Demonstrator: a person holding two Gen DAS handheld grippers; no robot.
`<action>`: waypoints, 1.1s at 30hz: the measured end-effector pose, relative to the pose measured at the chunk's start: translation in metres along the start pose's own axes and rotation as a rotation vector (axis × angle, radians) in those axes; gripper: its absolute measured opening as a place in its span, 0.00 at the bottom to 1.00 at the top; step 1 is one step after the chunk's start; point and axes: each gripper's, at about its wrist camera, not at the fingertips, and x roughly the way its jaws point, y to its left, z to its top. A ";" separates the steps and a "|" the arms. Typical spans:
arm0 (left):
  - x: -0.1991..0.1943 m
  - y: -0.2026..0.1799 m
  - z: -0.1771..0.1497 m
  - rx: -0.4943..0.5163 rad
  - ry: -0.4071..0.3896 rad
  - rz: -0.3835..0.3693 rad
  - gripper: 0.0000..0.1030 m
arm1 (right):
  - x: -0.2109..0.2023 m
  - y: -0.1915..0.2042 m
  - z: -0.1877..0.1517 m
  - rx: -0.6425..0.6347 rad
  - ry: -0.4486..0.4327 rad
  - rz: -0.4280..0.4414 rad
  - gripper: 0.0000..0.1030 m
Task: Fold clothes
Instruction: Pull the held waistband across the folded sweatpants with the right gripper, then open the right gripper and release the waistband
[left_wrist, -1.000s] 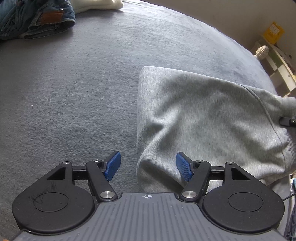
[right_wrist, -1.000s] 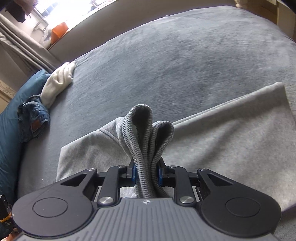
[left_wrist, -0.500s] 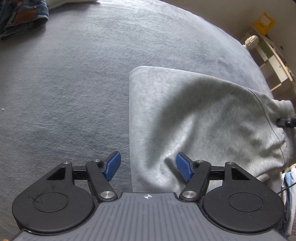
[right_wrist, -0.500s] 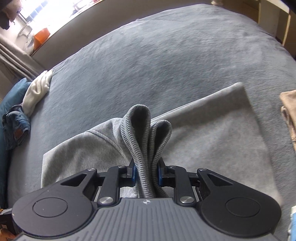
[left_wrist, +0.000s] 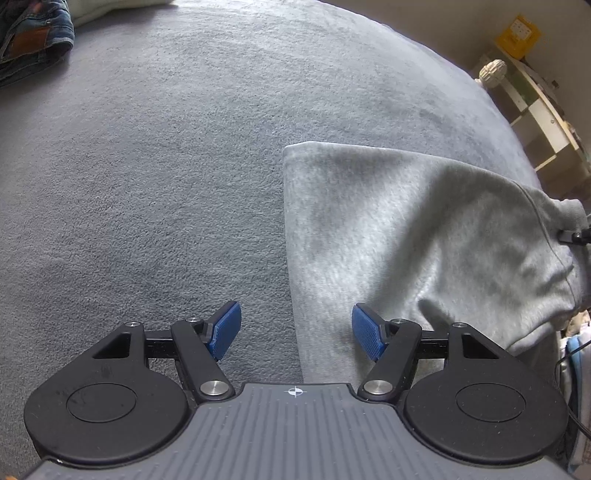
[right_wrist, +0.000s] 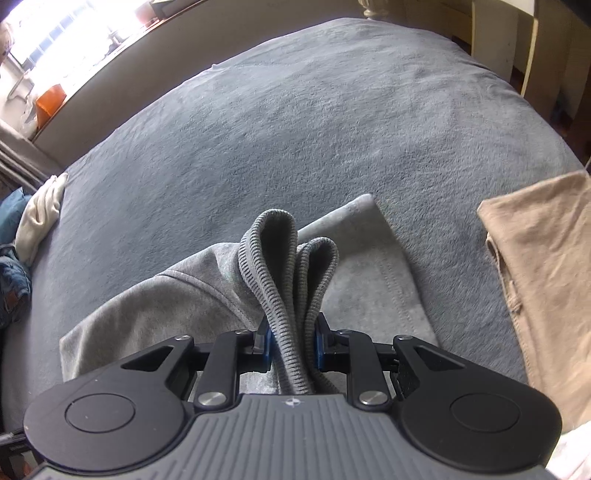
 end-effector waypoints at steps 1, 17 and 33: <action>0.000 0.000 0.000 0.001 0.002 0.002 0.65 | 0.001 -0.003 0.002 -0.001 0.000 -0.001 0.22; 0.009 0.010 -0.010 -0.056 0.032 0.013 0.65 | 0.019 -0.061 0.010 0.186 -0.037 -0.128 0.58; -0.010 0.039 -0.003 -0.098 -0.037 -0.081 0.65 | -0.022 0.178 -0.073 -0.619 -0.091 0.104 0.58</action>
